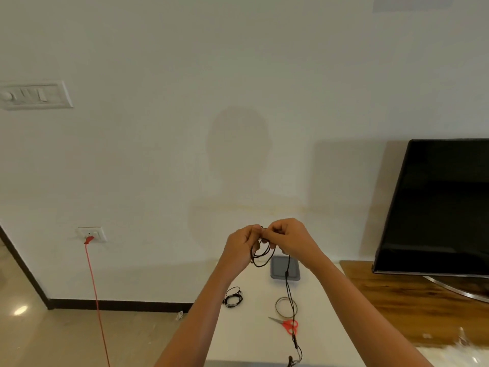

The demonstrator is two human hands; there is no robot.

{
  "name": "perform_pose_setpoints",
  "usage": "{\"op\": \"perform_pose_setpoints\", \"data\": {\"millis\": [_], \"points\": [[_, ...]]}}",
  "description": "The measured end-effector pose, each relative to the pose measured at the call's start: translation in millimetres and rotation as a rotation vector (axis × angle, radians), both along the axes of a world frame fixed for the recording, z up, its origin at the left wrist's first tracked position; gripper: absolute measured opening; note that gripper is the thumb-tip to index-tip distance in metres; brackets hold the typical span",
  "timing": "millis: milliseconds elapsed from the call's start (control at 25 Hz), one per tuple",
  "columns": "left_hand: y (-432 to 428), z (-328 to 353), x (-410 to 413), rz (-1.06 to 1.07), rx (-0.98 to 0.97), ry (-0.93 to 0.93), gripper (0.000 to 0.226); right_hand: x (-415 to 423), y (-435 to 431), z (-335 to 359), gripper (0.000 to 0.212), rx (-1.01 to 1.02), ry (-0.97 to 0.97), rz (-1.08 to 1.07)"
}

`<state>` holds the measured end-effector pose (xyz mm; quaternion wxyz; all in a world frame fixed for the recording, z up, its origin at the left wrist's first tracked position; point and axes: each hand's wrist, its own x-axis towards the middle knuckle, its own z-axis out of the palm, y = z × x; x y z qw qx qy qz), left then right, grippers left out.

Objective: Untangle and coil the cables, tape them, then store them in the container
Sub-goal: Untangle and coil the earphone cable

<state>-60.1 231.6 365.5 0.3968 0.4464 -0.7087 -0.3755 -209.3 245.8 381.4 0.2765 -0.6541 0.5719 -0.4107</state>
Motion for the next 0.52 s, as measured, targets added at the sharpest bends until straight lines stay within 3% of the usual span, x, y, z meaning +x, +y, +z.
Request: {"op": "perform_pose_setpoints", "data": {"millis": [80,120,240,280,360,520], "points": [[-1,6,6,-0.001,0.095,-0.106,0.045,-1,0,-4,0.027,0.016,-0.021,-0.018],[-2,11,10,0.011,0.168,-0.074,0.044,-3,0,-6,0.028,0.029,-0.055,-0.026],[-7,31,22,0.086,0.442,0.455,0.043,-9,5,-14,0.023,0.072,-0.329,0.056],[-9,37,26,0.107,0.453,0.608,0.044,-10,7,-17,0.020,0.073,-0.415,0.106],[-11,48,29,0.143,0.398,0.729,0.045,-11,9,-24,0.018,0.073,-0.489,0.165],[-13,62,28,0.193,0.309,0.702,0.047,-13,12,-31,0.021,0.141,-0.569,0.215]]}}
